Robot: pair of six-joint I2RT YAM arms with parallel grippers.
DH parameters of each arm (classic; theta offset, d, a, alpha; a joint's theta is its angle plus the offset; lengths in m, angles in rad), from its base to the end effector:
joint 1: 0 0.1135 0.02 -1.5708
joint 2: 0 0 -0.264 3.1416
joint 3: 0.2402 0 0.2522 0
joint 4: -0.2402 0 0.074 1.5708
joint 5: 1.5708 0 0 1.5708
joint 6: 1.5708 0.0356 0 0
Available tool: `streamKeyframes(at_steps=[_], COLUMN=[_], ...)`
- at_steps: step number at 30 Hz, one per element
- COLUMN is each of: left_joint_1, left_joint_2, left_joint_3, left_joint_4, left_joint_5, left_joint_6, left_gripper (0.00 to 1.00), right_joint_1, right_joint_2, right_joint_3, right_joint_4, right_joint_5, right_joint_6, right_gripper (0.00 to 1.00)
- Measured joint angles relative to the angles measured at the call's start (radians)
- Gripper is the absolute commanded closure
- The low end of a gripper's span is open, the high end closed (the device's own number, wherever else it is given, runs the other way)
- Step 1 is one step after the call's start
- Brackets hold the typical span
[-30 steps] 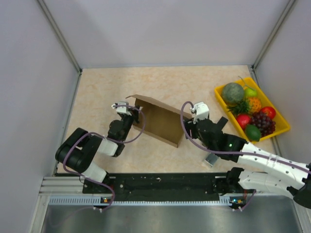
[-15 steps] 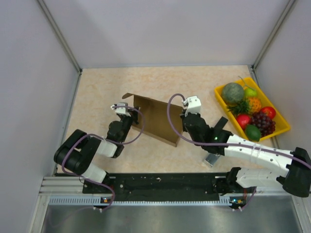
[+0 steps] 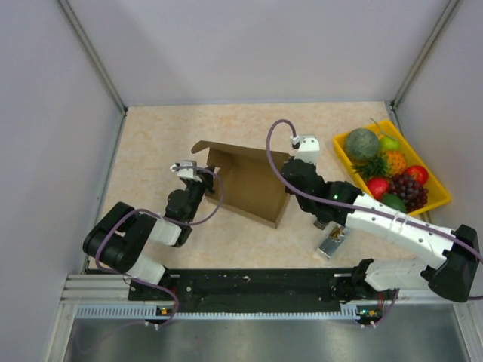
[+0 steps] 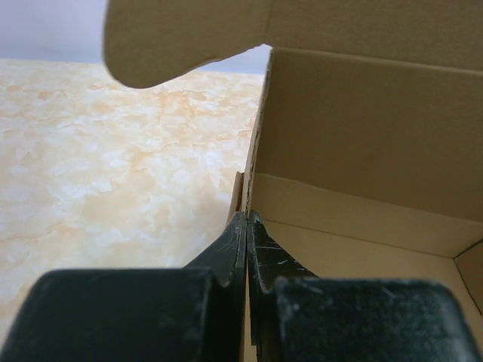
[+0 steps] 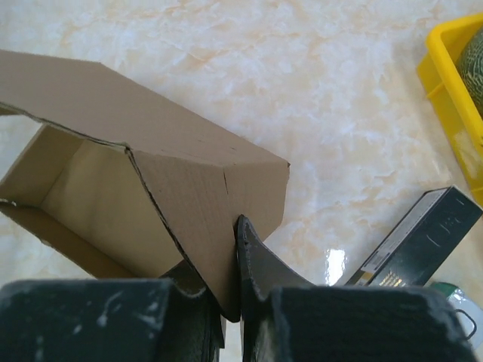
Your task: Fold the paper box
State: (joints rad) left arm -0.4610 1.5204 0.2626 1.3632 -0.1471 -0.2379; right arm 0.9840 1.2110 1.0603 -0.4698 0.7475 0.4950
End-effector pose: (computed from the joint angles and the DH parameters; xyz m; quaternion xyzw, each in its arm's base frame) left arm 0.2243 -0.1056 0.1741 0.0200 0.6690 -0.2077 0.7134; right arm 0.1639 0.2028 0.3249 -0.0383 0.8436 0.0471 0.5334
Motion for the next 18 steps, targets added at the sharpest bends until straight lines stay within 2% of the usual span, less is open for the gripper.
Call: streamKeyframes(at_steps=[3, 8, 9, 12, 18], left_joint_1=[0.000, -0.003, -0.003, -0.003, -0.005], left_joint_2=[0.000, 0.001, 0.002, 0.014, 0.016], left_joint_3=[-0.009, -0.024, -0.026, -0.030, -0.031], left_joint_4=[0.018, 0.016, 0.012, 0.002, -0.019], left_joint_5=[0.002, 0.009, 0.010, 0.014, 0.026], left_joint_6=[-0.007, -0.040, -0.045, -0.056, -0.068], left_gripper=[1.00, 1.00, 1.00, 1.00, 1.00], right_joint_1=[-0.042, -0.054, -0.054, -0.047, -0.027], right_joint_2=[-0.014, -0.054, -0.054, -0.050, -0.022], right_joint_3=[-0.011, -0.088, -0.101, -0.137, -0.217], right_joint_4=[-0.010, 0.045, 0.056, 0.081, 0.206], right_joint_5=[-0.032, -0.067, -0.069, -0.055, 0.031], right_joint_6=[0.053, 0.037, 0.023, -0.018, -0.150], right_gripper=[0.87, 0.79, 0.71, 0.59, 0.59])
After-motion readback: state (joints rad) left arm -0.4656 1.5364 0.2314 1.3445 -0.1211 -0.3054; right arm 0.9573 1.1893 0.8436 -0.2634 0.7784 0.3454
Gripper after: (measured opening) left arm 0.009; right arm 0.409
